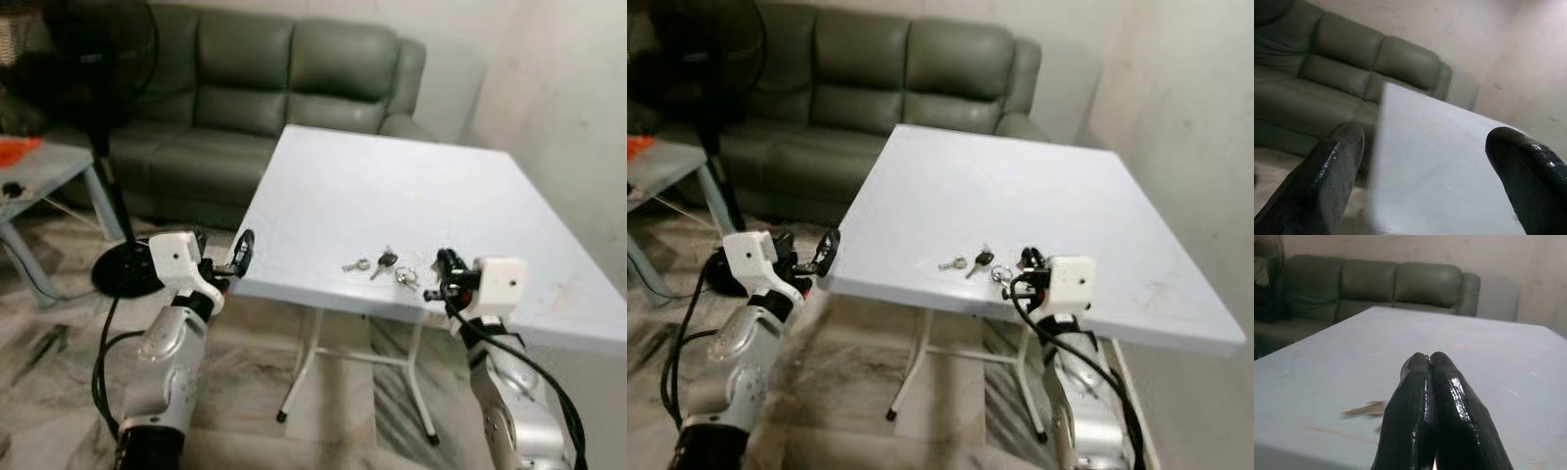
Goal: Hang keys on a hook
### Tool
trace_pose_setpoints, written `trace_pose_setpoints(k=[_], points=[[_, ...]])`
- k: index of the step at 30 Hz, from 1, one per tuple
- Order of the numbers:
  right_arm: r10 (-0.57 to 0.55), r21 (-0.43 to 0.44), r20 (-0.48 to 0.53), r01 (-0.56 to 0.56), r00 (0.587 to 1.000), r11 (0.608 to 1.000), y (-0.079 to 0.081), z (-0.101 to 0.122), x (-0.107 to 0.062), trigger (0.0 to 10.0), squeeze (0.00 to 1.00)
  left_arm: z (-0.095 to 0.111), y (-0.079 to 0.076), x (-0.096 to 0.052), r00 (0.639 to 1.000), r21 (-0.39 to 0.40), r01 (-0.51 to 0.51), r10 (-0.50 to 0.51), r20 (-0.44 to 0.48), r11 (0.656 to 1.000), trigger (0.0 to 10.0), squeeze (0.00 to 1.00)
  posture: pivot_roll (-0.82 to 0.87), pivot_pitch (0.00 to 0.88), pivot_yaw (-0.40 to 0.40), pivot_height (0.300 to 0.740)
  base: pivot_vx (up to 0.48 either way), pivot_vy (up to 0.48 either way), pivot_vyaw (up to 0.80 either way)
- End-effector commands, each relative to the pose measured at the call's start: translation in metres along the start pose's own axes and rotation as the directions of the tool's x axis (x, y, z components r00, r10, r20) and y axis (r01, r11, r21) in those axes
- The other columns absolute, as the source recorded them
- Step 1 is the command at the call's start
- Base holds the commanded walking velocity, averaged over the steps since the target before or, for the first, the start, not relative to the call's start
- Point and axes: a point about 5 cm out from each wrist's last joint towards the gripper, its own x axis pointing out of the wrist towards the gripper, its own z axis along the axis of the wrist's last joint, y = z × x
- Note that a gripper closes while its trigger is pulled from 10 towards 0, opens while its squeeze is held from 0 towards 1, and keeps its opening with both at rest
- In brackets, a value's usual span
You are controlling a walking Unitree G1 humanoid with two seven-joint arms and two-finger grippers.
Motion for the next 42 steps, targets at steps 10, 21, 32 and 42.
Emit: trace_pose_setpoints(k=[10, 21, 32, 42], points=[[0.034, 0.002, 0.024, -0.034, 0.999, 0.999, 0.007, 0.007, 0.005, 10.0, 0.0, 0.002, 0.006, -0.001, 1.0, 0.026, -0.023, 0.023, 0.0, 0.999, 10.0, 0.0, 0.0, 0.0, -0.071, 0.74, 0.0, 0.219, 0.0], [0.044, 0.006, 0.004, -0.044, 0.999, 0.999, 0.011, 0.005, 0.007, 10.0, 0.0, 0.004, 0.0, 0.002, 1.0, 0.043, 0.022, -0.022, 0.005, 0.999, 10.0, 0.0, 0.01, 0.0, -0.073, 0.74, 0.0, 0.0, -0.49], [0.049, 0.004, -0.002, -0.049, 0.999, 0.999, 0.012, 0.006, 0.009, 10.0, 0.0, 0.005, -0.004, 0.004, 0.999, 0.051, 0.033, -0.034, 0.012, 0.998, 10.0, 0.0, 0.01, 0.0, -0.072, 0.74, 0.0, 0.0, -0.75], [0.056, 0.003, -0.002, -0.056, 0.998, 0.998, 0.013, 0.007, 0.011, 10.0, 0.0, 0.007, -0.004, 0.004, 0.999, 0.038, 0.031, -0.032, 0.026, 0.999, 10.0, 0.0, 0.01, 0.0, -0.074, 0.74, 0.0, -0.27, -0.74]])
